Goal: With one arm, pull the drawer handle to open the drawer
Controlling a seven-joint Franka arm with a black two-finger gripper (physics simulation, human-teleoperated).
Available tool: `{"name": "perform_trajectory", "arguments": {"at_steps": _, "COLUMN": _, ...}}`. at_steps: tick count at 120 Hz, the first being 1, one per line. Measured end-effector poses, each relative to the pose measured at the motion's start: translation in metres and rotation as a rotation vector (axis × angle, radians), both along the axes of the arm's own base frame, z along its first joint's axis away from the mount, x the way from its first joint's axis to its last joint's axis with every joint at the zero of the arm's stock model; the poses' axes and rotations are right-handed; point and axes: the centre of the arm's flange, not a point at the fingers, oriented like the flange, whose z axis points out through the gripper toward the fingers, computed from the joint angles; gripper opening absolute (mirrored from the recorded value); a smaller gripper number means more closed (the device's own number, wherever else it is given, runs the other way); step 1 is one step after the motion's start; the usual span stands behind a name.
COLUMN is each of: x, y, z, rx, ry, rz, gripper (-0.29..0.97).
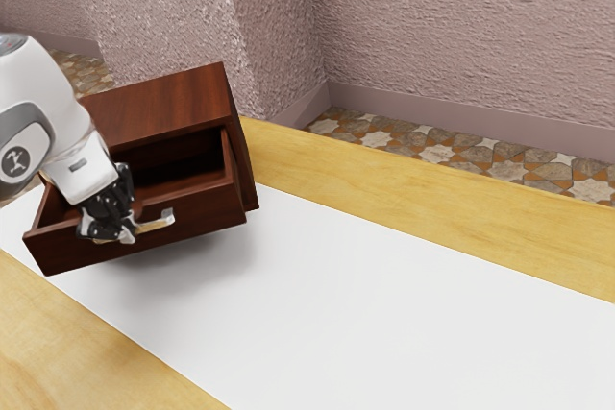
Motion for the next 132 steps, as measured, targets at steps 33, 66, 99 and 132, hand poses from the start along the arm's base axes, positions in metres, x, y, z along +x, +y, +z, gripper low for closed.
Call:
{"name": "perform_trajectory", "arguments": {"at_steps": 33, "x": 0.000, "y": 0.000, "z": -0.003, "rx": -0.020, "ry": 0.009, "rz": 0.027, "gripper": 0.20}}
{"name": "perform_trajectory", "arguments": {"at_steps": 66, "x": 0.004, "y": -0.010, "z": 0.052, "rx": -0.046, "ry": -0.068, "rz": 0.039, "gripper": 0.29}}
{"name": "perform_trajectory", "arguments": {"at_steps": 99, "x": 0.043, "y": -0.090, "z": 0.151, "rx": -0.132, "ry": -0.010, "rz": 0.058, "gripper": 0.53}}
{"name": "perform_trajectory", "arguments": {"at_steps": 132, "x": 0.033, "y": -0.100, "z": 0.140, "rx": -0.214, "ry": 0.126, "rz": 0.197, "gripper": 0.64}}
